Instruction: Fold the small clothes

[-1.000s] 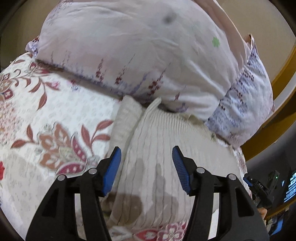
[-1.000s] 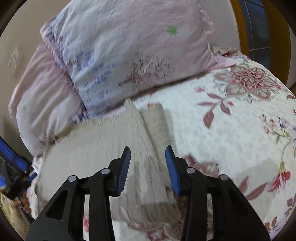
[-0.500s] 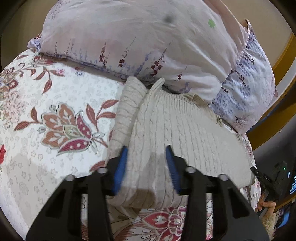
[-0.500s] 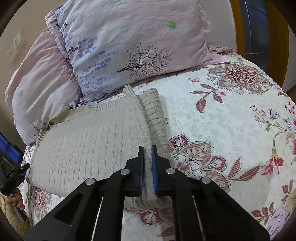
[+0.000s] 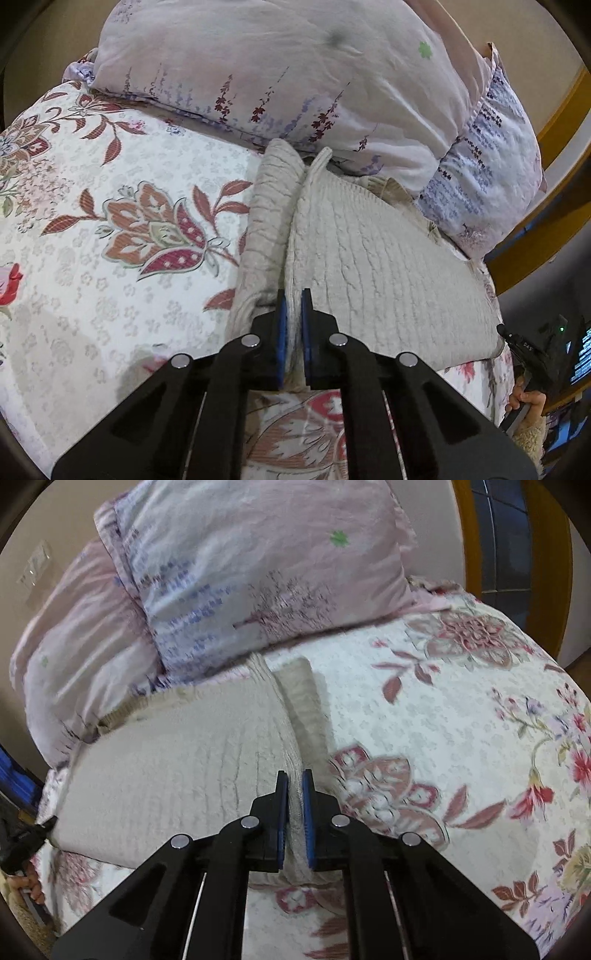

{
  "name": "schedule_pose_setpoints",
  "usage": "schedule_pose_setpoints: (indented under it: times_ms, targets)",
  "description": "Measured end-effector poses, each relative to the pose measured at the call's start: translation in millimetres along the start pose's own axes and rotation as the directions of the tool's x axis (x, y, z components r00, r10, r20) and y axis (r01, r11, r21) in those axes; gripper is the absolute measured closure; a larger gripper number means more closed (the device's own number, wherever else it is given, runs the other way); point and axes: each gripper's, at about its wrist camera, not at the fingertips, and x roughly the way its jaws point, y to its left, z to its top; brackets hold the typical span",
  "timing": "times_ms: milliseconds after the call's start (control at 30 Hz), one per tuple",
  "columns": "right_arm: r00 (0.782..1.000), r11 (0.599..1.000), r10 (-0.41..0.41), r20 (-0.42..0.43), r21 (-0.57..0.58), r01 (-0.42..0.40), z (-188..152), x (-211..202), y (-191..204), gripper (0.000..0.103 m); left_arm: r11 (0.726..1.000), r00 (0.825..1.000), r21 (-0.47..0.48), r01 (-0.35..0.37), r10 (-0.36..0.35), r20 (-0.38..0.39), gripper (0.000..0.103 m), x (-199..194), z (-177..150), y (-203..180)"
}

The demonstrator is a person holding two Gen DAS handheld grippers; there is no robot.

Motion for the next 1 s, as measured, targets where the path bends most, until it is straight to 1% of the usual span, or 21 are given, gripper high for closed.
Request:
schedule_pose_setpoints:
  times_ms: [100,167,233,267,300,333,367,400,433,467,500,567,633,700,800,867,933,967,1000]
  targets:
    - [0.999,1.000,-0.030,-0.041,0.008,0.030,-5.3,14.7,-3.6,0.095,1.000,1.000,-0.001,-0.018,0.018,-0.009,0.096,6.6,-2.1,2.5]
    - [0.998,0.999,-0.046,-0.038,-0.005,0.046,-6.7,16.5,-1.7,0.094,1.000,1.000,-0.015,-0.015,0.015,-0.011,0.095,9.5,-1.9,3.8]
    - [0.996,0.997,-0.075,-0.046,-0.035,0.074,-5.0,16.4,4.4,0.094,1.000,1.000,-0.016,-0.018,0.017,-0.016,0.092,9.6,-0.8,3.3]
    - [0.995,0.996,-0.082,-0.050,-0.039,0.080,-3.4,15.4,6.2,0.092,1.000,1.000,-0.024,-0.006,0.005,-0.020,0.089,8.6,0.4,3.1]
    - [0.995,0.996,-0.083,-0.054,-0.037,0.082,-1.5,13.8,7.6,0.087,1.000,1.000,-0.029,0.007,-0.007,-0.024,0.082,7.3,1.4,2.9]
    - [0.995,0.996,-0.089,-0.052,-0.031,0.087,2.1,10.8,10.0,0.081,0.999,0.999,-0.039,0.025,-0.026,-0.022,0.070,5.1,3.1,2.9]
    - [0.996,0.996,-0.085,-0.039,-0.030,0.084,5.5,7.4,13.7,0.077,0.998,0.999,-0.052,0.046,-0.047,-0.008,0.064,1.2,6.1,2.6]
    - [0.997,0.996,-0.077,-0.022,-0.035,0.076,8.8,3.9,18.2,0.071,0.997,0.998,-0.057,0.055,-0.055,0.003,0.054,-0.5,9.3,1.6]
    - [0.998,0.996,-0.064,0.001,-0.054,0.064,12.6,-0.3,27.9,0.066,0.996,0.998,-0.061,0.063,-0.062,0.015,0.046,-2.5,13.0,0.6]
    - [0.999,0.996,-0.051,0.014,-0.077,0.052,14.9,-1.5,37.1,0.064,0.996,0.998,-0.066,0.061,-0.060,0.022,0.042,-3.3,16.7,-0.1]
    - [1.000,0.993,-0.025,0.019,-0.112,0.027,17.4,-0.6,51.4,0.061,0.996,0.999,-0.082,0.046,-0.044,0.028,0.035,-2.5,22.8,0.0]
    - [1.000,0.987,0.013,0.002,-0.162,-0.012,18.8,6.4,72.7,0.061,0.993,0.999,-0.109,0.041,-0.038,0.025,0.033,1.5,31.8,1.7]
    - [0.998,0.973,0.054,-0.038,-0.222,-0.061,16.4,20.7,98.8,0.061,0.989,0.999,-0.142,0.049,-0.047,0.021,0.030,7.6,39.5,5.7]
    - [0.995,0.956,0.066,-0.068,-0.282,-0.083,12.2,38.5,124.5,0.061,0.982,0.999,-0.184,0.050,-0.048,0.014,0.029,16.9,46.3,11.9]
    - [0.992,0.944,0.080,-0.097,-0.311,-0.106,9.2,59.4,148.7,0.061,0.965,0.998,-0.253,0.069,-0.070,0.005,0.029,28.0,50.7,21.7]
    - [0.992,0.940,0.076,-0.105,-0.325,-0.106,7.6,68.0,160.1,0.061,0.954,0.996,-0.286,0.094,-0.092,0.020,0.029,32.5,52.0,26.1]
    - [0.991,0.930,0.040,-0.125,-0.358,-0.083,2.1,78.6,168.3,0.059,0.951,0.995,-0.291,0.101,-0.097,0.027,0.029,34.4,53.1,27.3]
    - [0.992,0.923,0.024,-0.121,-0.378,-0.068,-0.2,80.6,171.5,0.059,0.951,0.994,-0.292,0.105,-0.101,0.031,0.029,35.3,53.8,26.9]
    - [0.995,0.908,0.005,-0.101,-0.416,-0.046,-4.0,80.2,175.9,0.059,0.950,0.994,-0.293,0.110,-0.106,0.031,0.029,36.2,54.4,27.1]
